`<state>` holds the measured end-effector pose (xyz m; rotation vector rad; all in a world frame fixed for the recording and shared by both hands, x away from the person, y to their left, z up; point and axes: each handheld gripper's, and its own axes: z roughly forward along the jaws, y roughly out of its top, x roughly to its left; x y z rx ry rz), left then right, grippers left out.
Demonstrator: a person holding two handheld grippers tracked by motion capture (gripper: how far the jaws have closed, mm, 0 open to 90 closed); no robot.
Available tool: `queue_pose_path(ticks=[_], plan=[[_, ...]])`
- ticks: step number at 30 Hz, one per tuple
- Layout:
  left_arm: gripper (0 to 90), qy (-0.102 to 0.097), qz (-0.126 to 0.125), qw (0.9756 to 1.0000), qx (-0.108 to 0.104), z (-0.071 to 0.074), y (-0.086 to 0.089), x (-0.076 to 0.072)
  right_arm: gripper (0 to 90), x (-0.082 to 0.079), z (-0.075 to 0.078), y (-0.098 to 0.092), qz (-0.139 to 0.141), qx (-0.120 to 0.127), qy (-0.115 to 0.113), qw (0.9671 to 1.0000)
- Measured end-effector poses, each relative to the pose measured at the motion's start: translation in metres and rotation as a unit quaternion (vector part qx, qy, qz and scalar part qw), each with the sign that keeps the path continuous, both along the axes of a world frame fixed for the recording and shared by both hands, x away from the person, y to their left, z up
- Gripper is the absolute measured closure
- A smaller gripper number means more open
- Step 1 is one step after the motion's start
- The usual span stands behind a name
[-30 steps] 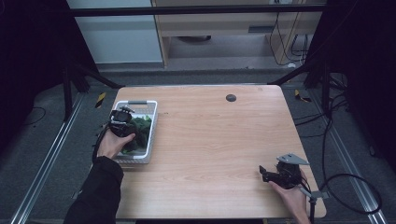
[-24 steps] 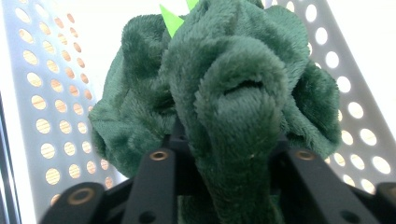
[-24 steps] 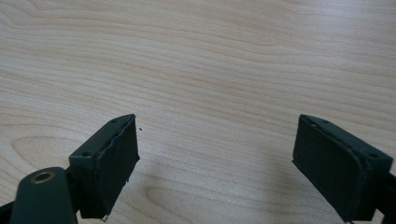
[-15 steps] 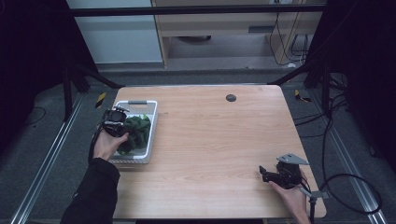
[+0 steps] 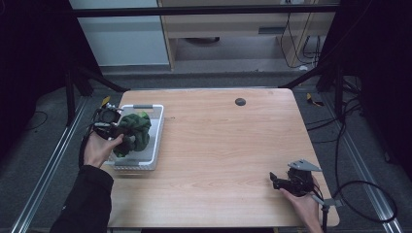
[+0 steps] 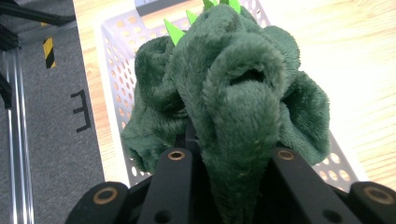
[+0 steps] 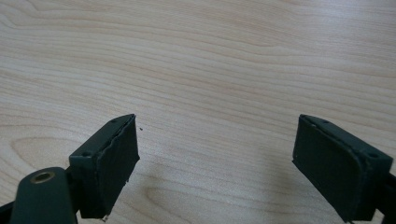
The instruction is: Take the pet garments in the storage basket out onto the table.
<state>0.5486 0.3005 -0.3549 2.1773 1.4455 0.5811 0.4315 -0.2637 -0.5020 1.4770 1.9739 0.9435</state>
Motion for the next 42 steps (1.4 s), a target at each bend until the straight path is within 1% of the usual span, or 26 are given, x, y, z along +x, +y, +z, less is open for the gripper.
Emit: queue_pose_path(ticks=[1, 2, 3, 9, 12, 15, 16, 18, 21, 23, 27, 30, 35, 37, 38, 39, 42], plan=[[77.3, -0.003, -0.003, 1.0, 0.001, 0.003, 0.0, -0.001, 14.2, 0.0, 0.0, 0.0, 0.0, 0.0, 0.0, 1.0], [77.3, -0.003, -0.003, 1.0, 0.001, 0.003, 0.0, -0.001, 14.2, 0.0, 0.0, 0.0, 0.0, 0.0, 0.0, 1.0], [77.3, -0.008, -0.006, 1.0, -0.001, 0.008, -0.001, -0.004, 14.2, 0.0, 0.0, 0.0, -0.001, 0.0, 0.0, 1.0], [77.4, -0.02, -0.019, 0.9996, -0.003, 0.023, -0.005, -0.011, 14.2, -0.001, 0.002, 0.0, -0.002, 0.004, -0.003, 1.0], [77.4, -0.028, -0.029, 0.9992, 0.0, 0.03, -0.008, -0.016, 14.2, -0.001, 0.002, -0.001, -0.003, 0.003, -0.006, 1.0], [77.3, -0.034, -0.035, 0.9988, -0.002, 0.037, -0.01, -0.02, 14.2, -0.001, 0.002, -0.001, -0.003, 0.001, -0.008, 1.0], [77.4, -0.035, -0.038, 0.9986, 0.0, 0.039, -0.011, -0.021, 14.1, -0.001, 0.002, -0.001, -0.003, 0.001, -0.008, 1.0], [77.4, -0.038, -0.04, 0.9985, -0.002, 0.043, -0.012, -0.024, 14.2, -0.001, 0.003, -0.001, -0.004, 0.005, -0.009, 0.9999], [77.4, -0.04, -0.044, 0.9982, -0.001, 0.047, -0.013, -0.026, 14.1, -0.001, 0.003, -0.001, -0.004, 0.002, -0.011, 0.9999], [77.4, -0.044, -0.053, 0.9976, 0.0, 0.052, -0.015, -0.03, 14.1, -0.001, 0.003, -0.001, -0.004, 0.002, -0.012, 0.9999], [77.4, -0.045, -0.065, 0.9968, -0.002, 0.058, -0.02, -0.035, 14.1, -0.002, 0.003, -0.001, -0.004, 0.004, -0.011, 0.9999], [77.4, -0.05, -0.076, 0.9959, -0.002, 0.061, -0.024, -0.038, 14.1, -0.002, 0.004, -0.001, -0.004, 0.003, -0.013, 0.9999], [77.5, -0.047, -0.095, 0.9944, 0.0, 0.066, -0.033, -0.042, 14.0, -0.002, 0.003, -0.001, -0.004, 0.002, -0.014, 0.9999], [77.5, -0.048, -0.104, 0.9934, -0.001, 0.067, -0.038, -0.044, 14.0, -0.002, 0.003, -0.001, -0.005, 0.002, -0.015, 0.9999], [77.5, -0.048, -0.104, 0.9934, -0.001, 0.067, -0.038, -0.044, 14.0, -0.002, 0.003, -0.001, -0.005, 0.002, -0.015, 0.9999], [77.4, -0.048, -0.112, 0.9925, -0.001, 0.068, -0.042, -0.046, 14.0, -0.002, 0.004, -0.001, -0.005, 0.003, -0.015, 0.9999], [77.5, -0.049, -0.127, 0.9907, 0.002, 0.07, -0.049, -0.049, 13.9, -0.002, 0.004, -0.001, -0.005, 0.003, -0.016, 0.9999]])
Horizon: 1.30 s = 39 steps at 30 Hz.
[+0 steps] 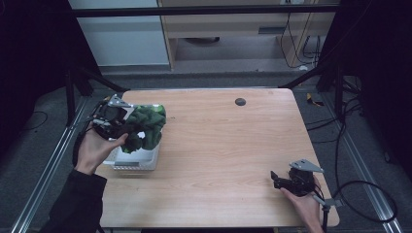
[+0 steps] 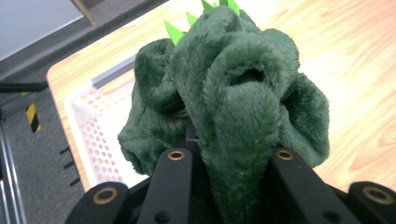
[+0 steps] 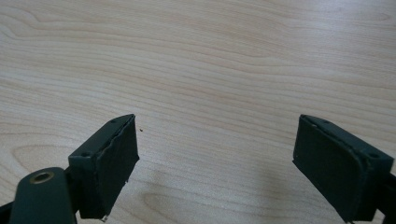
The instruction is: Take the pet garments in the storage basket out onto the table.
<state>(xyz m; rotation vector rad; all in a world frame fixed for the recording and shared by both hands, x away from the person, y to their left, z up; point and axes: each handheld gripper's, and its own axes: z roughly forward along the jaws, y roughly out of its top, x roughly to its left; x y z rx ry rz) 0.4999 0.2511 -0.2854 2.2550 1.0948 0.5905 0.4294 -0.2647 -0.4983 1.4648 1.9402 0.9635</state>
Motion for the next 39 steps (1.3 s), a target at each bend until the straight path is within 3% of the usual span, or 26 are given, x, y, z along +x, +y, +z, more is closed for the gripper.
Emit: queue_pose_path(ticks=[10, 19, 39], plan=[[77.5, 0.003, -0.044, 0.999, -0.001, -0.003, -0.031, -0.007, 13.8, 0.0, 0.0, 0.0, 0.0, -0.001, -0.003, 1.0], [77.5, 0.016, -0.079, 0.9967, 0.009, -0.015, -0.059, -0.005, 13.7, 0.0, 0.001, -0.001, -0.001, -0.001, -0.005, 1.0], [77.5, 0.033, -0.127, 0.9913, 0.006, -0.032, -0.106, -0.003, 13.4, -0.001, 0.002, -0.001, -0.001, 0.003, -0.007, 1.0]])
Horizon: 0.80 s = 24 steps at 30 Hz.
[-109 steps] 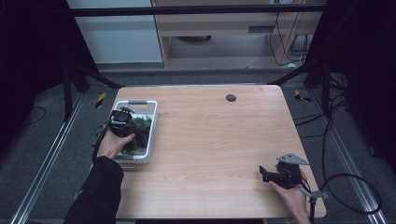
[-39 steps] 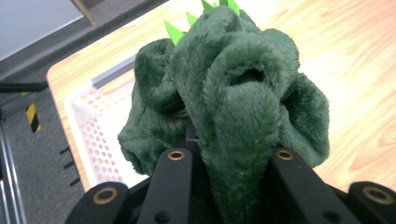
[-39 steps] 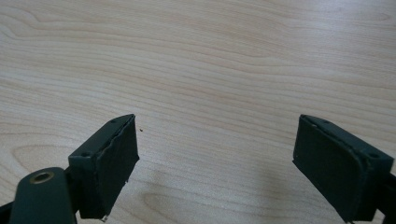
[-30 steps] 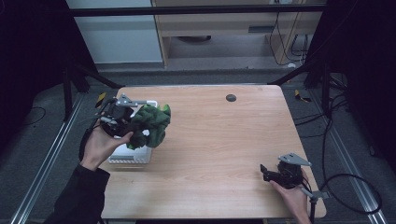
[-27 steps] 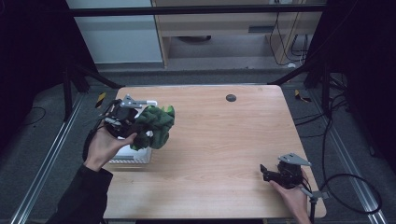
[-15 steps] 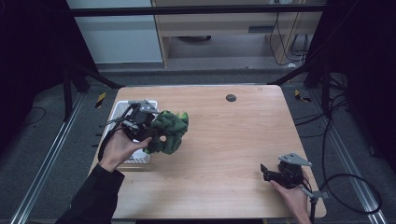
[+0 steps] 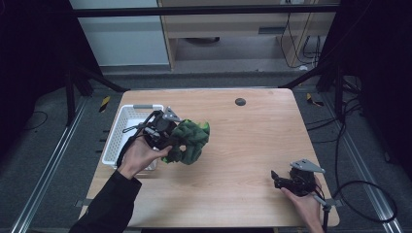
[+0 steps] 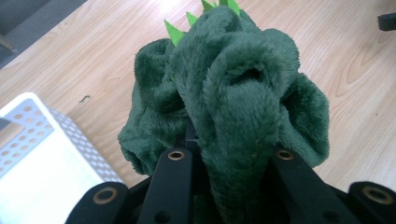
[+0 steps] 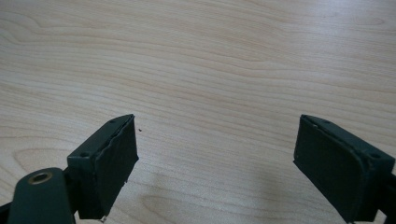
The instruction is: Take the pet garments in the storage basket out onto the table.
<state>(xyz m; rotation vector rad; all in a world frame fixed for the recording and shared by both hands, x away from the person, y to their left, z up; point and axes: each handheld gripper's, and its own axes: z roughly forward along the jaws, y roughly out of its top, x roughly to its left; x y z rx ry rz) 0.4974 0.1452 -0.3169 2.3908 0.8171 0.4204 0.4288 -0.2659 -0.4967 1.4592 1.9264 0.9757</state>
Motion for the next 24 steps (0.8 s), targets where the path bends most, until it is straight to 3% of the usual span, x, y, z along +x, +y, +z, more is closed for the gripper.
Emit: queue_pose_path(ticks=[16, 24], plan=[[77.4, 0.02, -0.041, 0.9989, 0.006, -0.017, -0.037, 0.001, 13.1, 0.0, 0.0, 0.0, 0.001, -0.003, -0.003, 1.0], [77.4, 0.026, -0.05, 0.9983, 0.013, -0.024, -0.049, 0.003, 13.1, 0.0, 0.0, -0.001, 0.001, -0.003, -0.004, 1.0]])
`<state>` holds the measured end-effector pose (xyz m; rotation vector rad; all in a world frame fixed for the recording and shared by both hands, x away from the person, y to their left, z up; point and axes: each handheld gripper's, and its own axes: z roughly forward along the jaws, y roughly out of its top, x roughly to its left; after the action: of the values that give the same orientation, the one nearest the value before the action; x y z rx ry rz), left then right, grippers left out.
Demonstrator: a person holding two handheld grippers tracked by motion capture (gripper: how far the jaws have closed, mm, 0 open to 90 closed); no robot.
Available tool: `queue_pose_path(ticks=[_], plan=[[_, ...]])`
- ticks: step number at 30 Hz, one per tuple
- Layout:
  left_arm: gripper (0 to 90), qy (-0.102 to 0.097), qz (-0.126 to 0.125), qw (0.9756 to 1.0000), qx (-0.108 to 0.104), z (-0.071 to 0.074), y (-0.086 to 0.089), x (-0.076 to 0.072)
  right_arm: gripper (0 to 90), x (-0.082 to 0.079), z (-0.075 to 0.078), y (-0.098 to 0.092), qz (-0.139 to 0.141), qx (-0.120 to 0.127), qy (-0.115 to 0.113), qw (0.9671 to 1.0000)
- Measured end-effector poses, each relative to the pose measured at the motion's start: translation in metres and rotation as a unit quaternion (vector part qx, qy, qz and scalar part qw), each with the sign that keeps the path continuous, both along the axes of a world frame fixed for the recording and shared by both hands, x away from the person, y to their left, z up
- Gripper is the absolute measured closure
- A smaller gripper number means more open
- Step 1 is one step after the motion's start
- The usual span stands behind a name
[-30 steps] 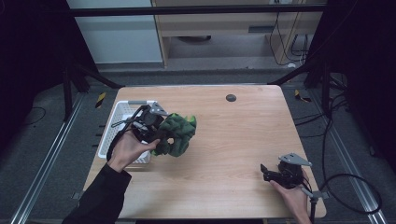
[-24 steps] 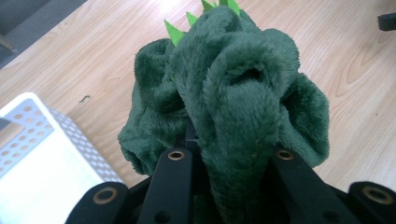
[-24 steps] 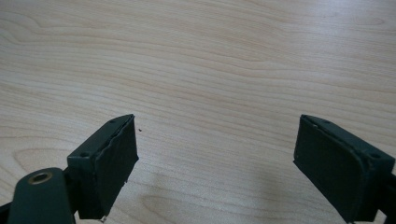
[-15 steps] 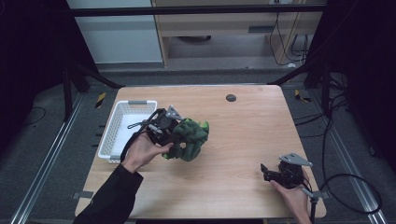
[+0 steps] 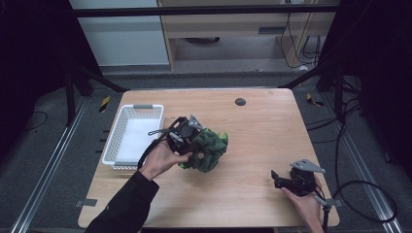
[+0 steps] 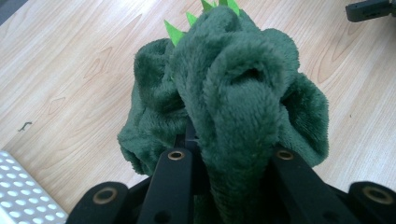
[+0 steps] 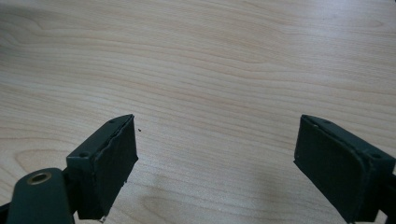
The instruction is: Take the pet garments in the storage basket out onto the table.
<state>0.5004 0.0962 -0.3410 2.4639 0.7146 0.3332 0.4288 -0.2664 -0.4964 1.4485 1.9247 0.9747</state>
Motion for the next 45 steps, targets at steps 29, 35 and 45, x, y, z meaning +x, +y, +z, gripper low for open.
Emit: queue_pose_path(ticks=[29, 35, 45], plan=[[77.2, 0.046, -0.018, 0.9987, 0.015, -0.047, -0.022, 0.01, 13.1, 0.0, 0.0, 0.0, 0.0, -0.001, 0.0, 1.0], [76.7, 0.055, -0.023, 0.9981, 0.013, -0.058, -0.024, 0.01, 13.1, 0.0, 0.0, 0.0, 0.001, 0.0, 0.0, 1.0], [72.8, 0.066, -0.036, 0.9972, 0.009, -0.069, -0.028, 0.01, 12.9, 0.0, 0.0, 0.0, 0.001, -0.001, 0.0, 1.0]])
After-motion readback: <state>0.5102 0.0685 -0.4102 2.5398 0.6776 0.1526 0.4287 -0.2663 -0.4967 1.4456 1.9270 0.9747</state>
